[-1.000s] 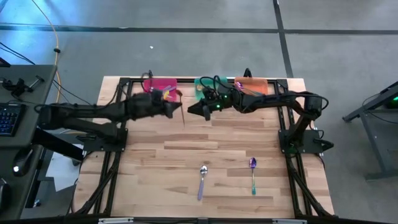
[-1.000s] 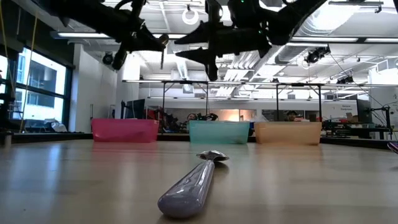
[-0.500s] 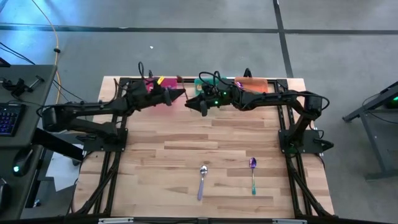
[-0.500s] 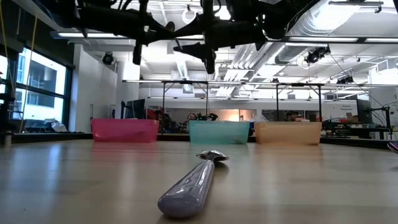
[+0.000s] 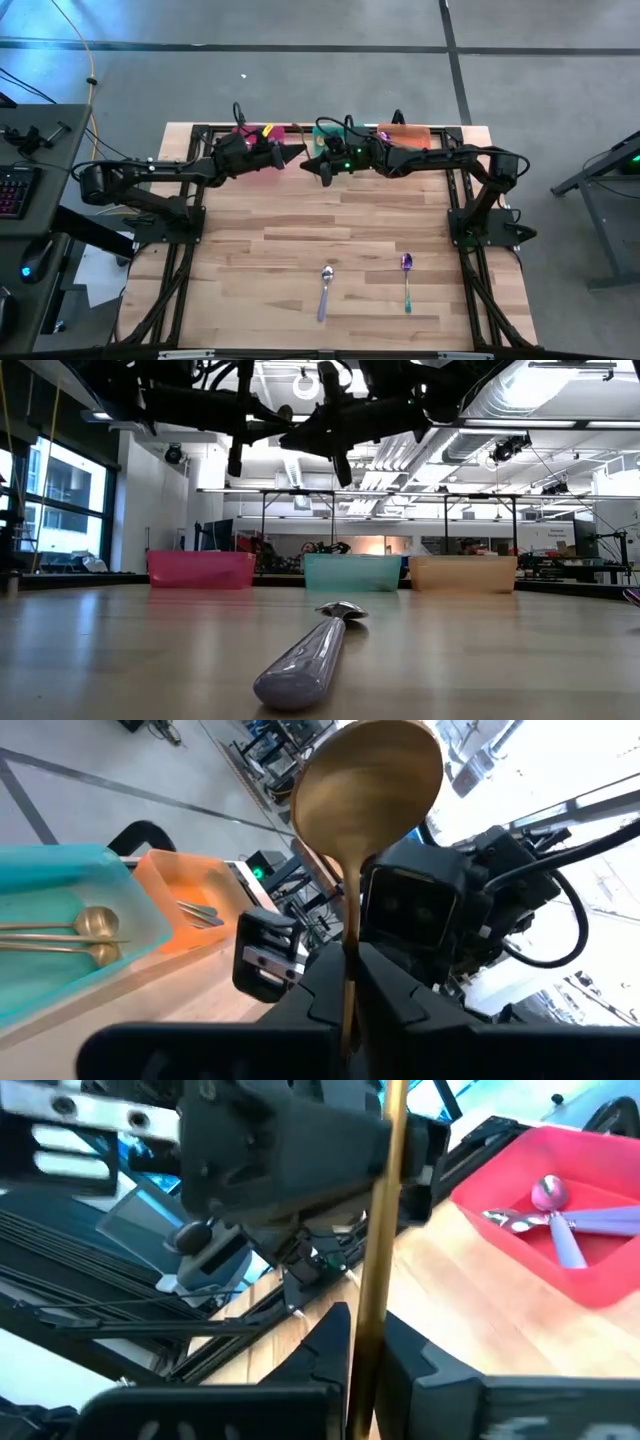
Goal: Sort silverware by color (type)
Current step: Put the gold spoon into the green bin
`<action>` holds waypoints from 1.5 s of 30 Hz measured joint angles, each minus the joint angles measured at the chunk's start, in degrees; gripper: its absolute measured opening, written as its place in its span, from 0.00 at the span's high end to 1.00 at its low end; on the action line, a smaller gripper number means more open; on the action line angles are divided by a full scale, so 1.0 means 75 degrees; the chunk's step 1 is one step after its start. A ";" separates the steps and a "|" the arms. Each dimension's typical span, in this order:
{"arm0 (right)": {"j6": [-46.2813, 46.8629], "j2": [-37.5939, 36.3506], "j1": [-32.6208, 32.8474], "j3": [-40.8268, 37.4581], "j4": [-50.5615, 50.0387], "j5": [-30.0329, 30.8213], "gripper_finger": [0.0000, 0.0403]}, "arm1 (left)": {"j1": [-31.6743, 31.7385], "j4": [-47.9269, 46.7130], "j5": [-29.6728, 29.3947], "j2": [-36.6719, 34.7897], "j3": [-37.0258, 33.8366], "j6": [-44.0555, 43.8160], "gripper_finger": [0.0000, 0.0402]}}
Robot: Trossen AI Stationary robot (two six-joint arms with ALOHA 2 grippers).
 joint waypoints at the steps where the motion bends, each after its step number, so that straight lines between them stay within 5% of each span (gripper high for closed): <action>1: -0.0002 0.0000 -0.0016 0.0000 -0.0050 0.0001 0.98 | 0.0000 0.0003 -0.0016 -0.0003 0.0000 0.0003 0.98; 18: -0.1342 -0.0889 -0.1471 -0.0003 -0.2144 -0.0173 1.00 | 0.0505 -0.1542 0.0722 -0.0434 0.0003 0.0661 0.77; 31: -0.3166 -0.0451 -0.3184 -0.0009 -0.3912 -0.0983 1.00 | 0.0129 -0.2336 0.0724 -0.0682 0.0003 0.1119 0.80; 45: -0.2978 0.0940 -0.3571 -0.0012 -0.4040 -0.1452 1.00 | 0.0020 -0.2482 0.0718 -0.0682 0.0003 0.1183 0.89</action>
